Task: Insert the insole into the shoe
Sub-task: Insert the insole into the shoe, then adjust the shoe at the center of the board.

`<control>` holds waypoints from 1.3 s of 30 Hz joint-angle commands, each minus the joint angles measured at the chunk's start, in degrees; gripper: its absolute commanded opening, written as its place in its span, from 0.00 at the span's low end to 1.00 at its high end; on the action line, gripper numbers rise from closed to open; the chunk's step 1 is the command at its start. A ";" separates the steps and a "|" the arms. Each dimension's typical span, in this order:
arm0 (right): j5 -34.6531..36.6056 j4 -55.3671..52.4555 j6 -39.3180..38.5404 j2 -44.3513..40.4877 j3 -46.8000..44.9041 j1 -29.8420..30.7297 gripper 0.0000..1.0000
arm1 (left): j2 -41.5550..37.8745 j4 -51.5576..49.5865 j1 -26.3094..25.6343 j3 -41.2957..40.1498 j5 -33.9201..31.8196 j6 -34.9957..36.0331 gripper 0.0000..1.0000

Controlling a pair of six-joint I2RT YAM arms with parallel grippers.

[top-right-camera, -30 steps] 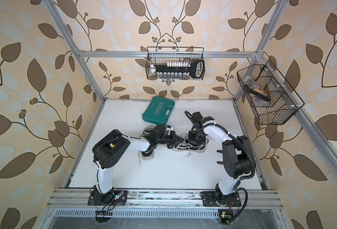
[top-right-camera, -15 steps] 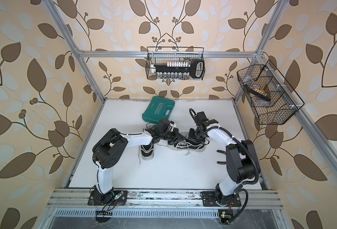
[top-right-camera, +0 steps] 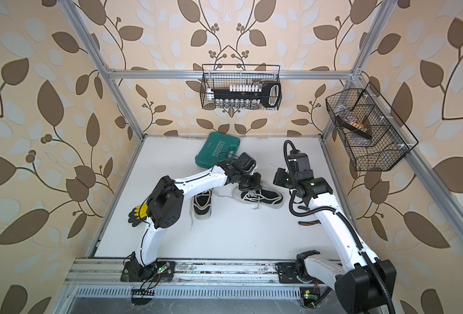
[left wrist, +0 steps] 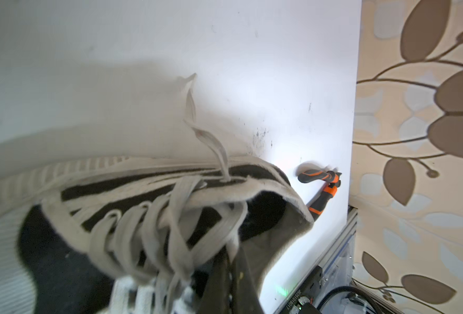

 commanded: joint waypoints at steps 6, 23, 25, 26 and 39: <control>0.90 -6.48 -2.78 -0.01 -1.98 -0.32 0.00 | 18.63 -13.77 -2.50 20.61 0.90 3.97 0.19; 0.27 -11.03 -28.13 2.66 8.24 -0.47 0.69 | -12.63 -9.75 5.04 2.88 4.68 8.11 0.53; -1.86 -13.37 -29.74 6.40 10.47 -0.27 0.74 | -18.17 -9.90 7.87 -2.57 3.93 9.15 0.54; -1.83 -14.77 -30.76 8.72 11.76 0.13 0.75 | -21.11 -10.20 9.79 -5.56 3.40 9.97 0.54; 16.40 -16.66 -43.12 33.08 17.80 6.40 0.76 | -43.83 -12.78 34.67 -36.36 5.00 18.01 0.58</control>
